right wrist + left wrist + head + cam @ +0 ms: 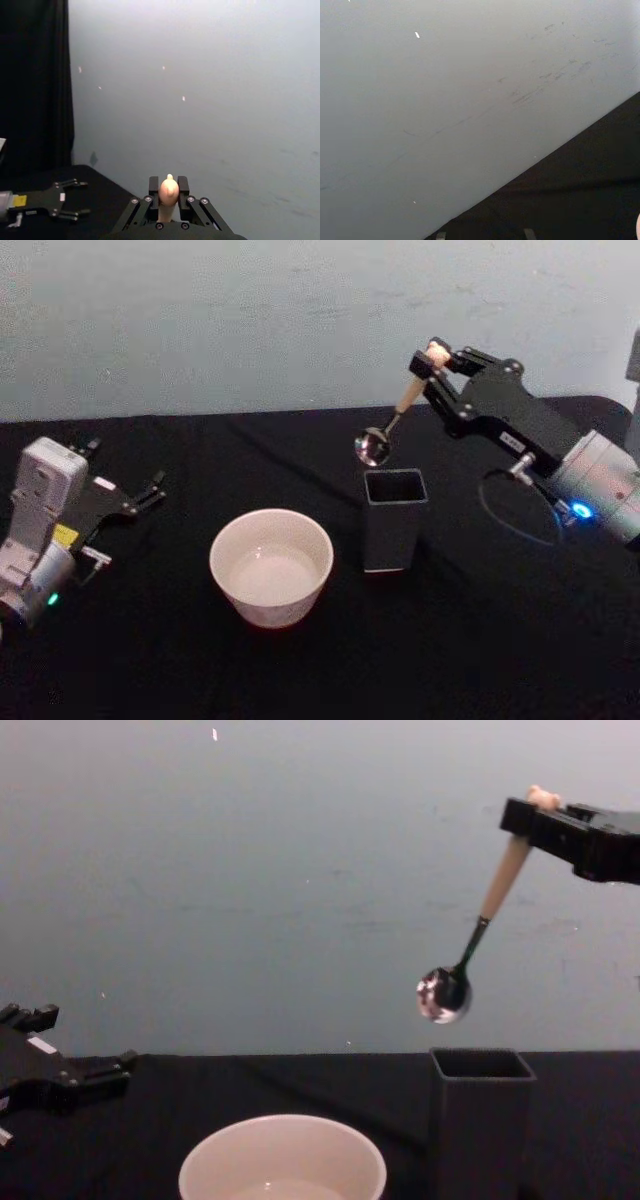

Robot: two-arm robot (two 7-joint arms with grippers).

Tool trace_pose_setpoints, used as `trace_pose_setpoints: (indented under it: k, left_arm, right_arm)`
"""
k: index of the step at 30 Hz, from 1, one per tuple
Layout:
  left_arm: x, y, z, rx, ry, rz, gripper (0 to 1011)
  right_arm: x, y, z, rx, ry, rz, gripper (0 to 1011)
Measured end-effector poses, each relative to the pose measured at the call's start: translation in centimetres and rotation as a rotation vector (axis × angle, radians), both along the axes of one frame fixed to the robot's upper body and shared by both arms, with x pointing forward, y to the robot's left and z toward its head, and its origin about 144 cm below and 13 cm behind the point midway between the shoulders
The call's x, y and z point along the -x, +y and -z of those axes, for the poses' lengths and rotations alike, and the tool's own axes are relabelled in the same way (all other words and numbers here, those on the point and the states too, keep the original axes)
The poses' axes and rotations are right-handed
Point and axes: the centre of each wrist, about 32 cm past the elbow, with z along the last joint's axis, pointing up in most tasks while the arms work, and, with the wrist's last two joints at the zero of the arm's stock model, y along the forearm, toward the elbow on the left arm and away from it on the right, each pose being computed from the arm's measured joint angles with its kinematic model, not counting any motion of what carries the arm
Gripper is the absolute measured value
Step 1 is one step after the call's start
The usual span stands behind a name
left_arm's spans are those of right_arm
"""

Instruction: Pick up the stirring spoon with one hand, stir inside the cup, then place it back in its original position.

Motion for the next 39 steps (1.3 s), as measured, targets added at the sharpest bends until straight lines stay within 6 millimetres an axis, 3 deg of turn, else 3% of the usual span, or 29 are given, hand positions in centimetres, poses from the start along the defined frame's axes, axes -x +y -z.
trace_pose_setpoints:
  k: [9,18,39]
  left_arm:
    - [0.0,0.0,0.0,0.000,0.000,0.000,1001]
    - [0.0,0.0,0.0,0.000,0.000,0.000,1001]
    - [0.0,0.0,0.0,0.000,0.000,0.000,1001]
  right_arm:
    - [-0.8,2.1,0.3,0.011,-0.017,-0.083,215]
    - [-1.7,4.8,2.0,0.049,-0.019,-0.183,215]
    - [-3.4,7.0,6.7,0.174,-0.018,-0.304,215]
